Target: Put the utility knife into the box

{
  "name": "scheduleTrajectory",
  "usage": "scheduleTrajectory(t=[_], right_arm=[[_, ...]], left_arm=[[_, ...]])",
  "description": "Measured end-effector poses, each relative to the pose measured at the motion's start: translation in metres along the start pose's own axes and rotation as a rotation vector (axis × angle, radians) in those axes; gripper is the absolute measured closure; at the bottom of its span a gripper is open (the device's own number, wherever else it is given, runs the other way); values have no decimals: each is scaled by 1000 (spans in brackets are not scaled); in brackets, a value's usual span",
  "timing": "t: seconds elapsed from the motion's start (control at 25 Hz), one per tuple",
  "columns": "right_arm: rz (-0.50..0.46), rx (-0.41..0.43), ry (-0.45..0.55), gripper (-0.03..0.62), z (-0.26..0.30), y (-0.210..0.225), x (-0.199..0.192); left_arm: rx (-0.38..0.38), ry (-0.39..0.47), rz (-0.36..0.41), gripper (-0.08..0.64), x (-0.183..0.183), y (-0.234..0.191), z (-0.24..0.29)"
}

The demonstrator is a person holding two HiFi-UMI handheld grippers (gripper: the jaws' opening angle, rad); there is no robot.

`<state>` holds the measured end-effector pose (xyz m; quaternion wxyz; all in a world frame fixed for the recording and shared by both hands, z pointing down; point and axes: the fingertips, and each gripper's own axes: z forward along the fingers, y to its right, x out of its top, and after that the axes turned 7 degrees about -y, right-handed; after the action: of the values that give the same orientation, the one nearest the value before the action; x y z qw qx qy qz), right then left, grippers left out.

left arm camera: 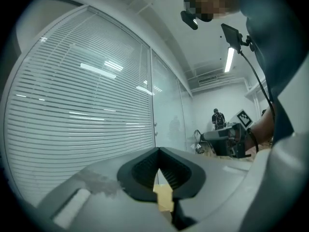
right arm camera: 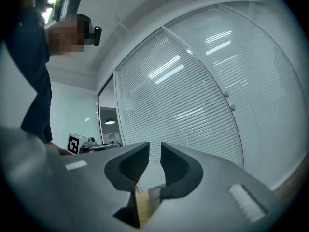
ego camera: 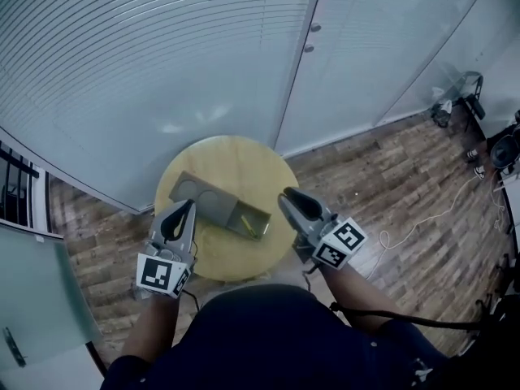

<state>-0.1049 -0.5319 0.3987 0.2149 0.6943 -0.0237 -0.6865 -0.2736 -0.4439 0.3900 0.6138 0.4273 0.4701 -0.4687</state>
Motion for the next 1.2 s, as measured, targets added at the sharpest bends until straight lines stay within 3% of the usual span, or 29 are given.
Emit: scheduleTrajectory(t=[0.24,0.56,1.2], right_arm=[[-29,-36,22,583,-14,6,10],[-47,-59,34,583,-21,10,11],[-32,-58,4,583,-10,11,6]], left_arm=[[23,22,10,558,14,-2,-7],[52,31,25,558,23,-10,-12],[32,23,56,558,23,-6,-5]])
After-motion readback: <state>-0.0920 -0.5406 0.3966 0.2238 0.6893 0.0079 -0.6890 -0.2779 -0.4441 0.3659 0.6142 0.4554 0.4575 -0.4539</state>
